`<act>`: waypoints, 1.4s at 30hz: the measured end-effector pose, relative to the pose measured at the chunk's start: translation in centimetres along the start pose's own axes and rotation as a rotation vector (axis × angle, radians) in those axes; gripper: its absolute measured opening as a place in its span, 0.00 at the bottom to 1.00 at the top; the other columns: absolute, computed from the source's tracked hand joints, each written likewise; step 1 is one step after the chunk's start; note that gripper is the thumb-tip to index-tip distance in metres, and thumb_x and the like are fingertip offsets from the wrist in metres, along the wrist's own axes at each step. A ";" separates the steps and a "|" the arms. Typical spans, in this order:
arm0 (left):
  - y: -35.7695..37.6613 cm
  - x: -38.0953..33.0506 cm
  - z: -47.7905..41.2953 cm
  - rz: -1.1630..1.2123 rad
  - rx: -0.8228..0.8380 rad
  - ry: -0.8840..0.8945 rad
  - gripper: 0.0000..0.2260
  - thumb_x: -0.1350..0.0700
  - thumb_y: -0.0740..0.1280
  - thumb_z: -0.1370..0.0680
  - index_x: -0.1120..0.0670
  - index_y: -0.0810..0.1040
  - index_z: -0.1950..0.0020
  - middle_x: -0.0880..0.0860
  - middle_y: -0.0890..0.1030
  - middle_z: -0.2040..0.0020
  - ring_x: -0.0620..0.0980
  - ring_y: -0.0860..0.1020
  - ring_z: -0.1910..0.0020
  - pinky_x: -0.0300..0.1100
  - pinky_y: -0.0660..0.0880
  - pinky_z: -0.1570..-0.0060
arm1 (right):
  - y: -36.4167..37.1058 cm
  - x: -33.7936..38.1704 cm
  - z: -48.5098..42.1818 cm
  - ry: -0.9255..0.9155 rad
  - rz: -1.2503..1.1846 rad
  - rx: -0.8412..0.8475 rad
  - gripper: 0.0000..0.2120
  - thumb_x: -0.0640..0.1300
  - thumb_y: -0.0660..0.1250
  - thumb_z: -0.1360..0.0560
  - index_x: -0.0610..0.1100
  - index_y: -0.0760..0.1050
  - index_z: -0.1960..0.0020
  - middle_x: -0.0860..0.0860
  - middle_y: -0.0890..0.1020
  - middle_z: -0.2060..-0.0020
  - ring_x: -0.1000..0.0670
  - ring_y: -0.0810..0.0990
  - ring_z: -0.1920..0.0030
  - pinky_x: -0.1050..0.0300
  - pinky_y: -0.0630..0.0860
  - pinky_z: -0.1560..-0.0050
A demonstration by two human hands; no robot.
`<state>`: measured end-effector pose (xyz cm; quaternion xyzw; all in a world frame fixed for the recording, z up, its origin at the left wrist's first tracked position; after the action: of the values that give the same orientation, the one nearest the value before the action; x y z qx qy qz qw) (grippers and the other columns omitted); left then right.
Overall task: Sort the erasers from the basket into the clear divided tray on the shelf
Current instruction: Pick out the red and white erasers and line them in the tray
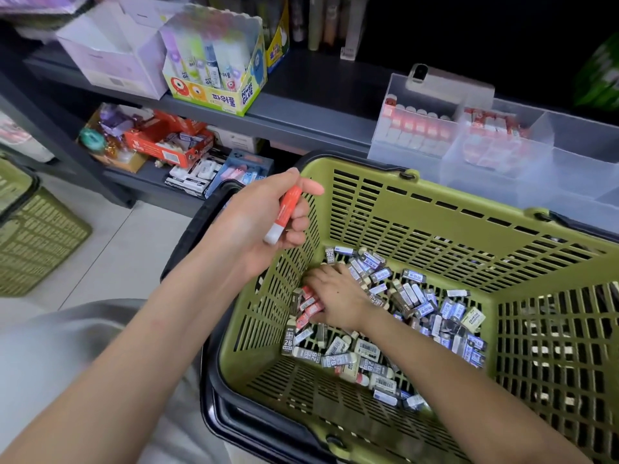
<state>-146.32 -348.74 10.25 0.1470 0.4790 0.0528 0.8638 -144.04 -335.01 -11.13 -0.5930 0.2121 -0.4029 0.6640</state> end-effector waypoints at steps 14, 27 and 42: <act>0.1 0.3 0.0 -0.052 -0.002 -0.005 0.16 0.52 0.55 0.17 0.57 0.77 0.57 0.48 0.68 0.76 0.44 0.66 0.79 0.32 0.62 0.80 | -0.7 -1.5 0.1 0.034 0.042 0.161 0.21 0.64 0.70 0.38 0.50 0.77 0.55 0.54 0.74 0.58 0.51 0.68 0.50 0.54 0.56 0.51; 0.5 1.1 -0.5 -0.103 0.009 -0.003 0.16 0.52 0.55 0.17 0.57 0.77 0.56 0.48 0.69 0.77 0.44 0.67 0.79 0.32 0.63 0.80 | -0.9 -0.7 1.3 -0.007 0.045 0.172 0.21 0.61 0.68 0.31 0.46 0.68 0.54 0.50 0.75 0.60 0.49 0.68 0.55 0.52 0.61 0.47; 1.0 3.0 -0.8 0.009 0.025 -0.173 0.13 0.51 0.59 0.19 0.59 0.77 0.53 0.50 0.71 0.73 0.44 0.69 0.77 0.34 0.67 0.79 | -2.3 -1.2 4.4 0.268 -0.533 0.136 0.15 0.56 0.68 0.28 0.48 0.68 0.62 0.55 0.73 0.68 0.57 0.72 0.68 0.65 0.68 0.66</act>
<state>-145.36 -346.89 7.73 0.1640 0.4025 0.0378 0.8998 -142.07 -331.30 -8.26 -0.5233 0.1074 -0.6509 0.5393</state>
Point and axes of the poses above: each hand's wrist, its own z-axis away from the middle knuckle, its own y-axis out of the palm, x = y × z, the point moved 2 cm from there along -z, towards the middle knuckle
